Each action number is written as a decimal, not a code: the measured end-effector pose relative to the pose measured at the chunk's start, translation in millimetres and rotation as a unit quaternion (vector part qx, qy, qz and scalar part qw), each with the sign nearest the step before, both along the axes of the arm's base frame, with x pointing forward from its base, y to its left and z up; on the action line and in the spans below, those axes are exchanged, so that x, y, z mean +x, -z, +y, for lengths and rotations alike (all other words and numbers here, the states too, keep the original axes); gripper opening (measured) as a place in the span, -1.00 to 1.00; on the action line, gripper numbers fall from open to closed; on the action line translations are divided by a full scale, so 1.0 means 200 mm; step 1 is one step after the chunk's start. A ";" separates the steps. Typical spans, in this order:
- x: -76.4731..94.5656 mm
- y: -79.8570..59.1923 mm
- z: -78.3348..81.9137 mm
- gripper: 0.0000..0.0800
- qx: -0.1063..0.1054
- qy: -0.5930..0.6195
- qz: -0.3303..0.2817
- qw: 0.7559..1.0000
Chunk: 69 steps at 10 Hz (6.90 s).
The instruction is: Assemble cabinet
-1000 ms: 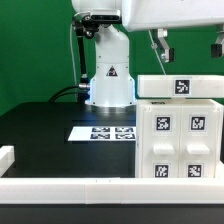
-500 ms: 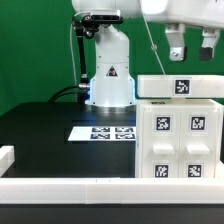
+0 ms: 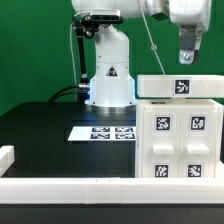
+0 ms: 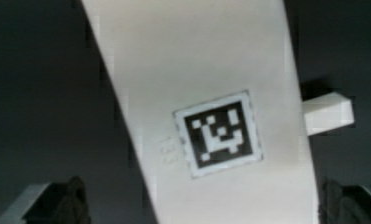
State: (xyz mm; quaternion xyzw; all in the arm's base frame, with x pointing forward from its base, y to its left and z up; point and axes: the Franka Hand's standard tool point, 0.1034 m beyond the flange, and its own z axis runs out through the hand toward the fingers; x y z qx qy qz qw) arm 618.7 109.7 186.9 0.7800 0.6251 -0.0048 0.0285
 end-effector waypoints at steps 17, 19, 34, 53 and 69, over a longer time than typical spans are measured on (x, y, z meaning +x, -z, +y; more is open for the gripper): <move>-0.04 0.12 -0.04 0.38 -0.014 0.110 0.010 0.994; -0.04 0.13 -0.05 0.38 0.009 0.245 0.017 0.969; 0.00 0.14 -0.05 0.38 0.098 0.833 0.029 0.544; 0.03 0.05 -0.07 0.62 0.136 0.962 0.092 0.217; 0.01 -0.02 -0.03 0.62 0.050 0.428 0.027 0.902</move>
Offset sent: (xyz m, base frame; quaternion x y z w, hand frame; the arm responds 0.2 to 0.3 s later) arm -0.0067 0.0074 -0.0023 0.0166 -0.0208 -0.1747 0.9843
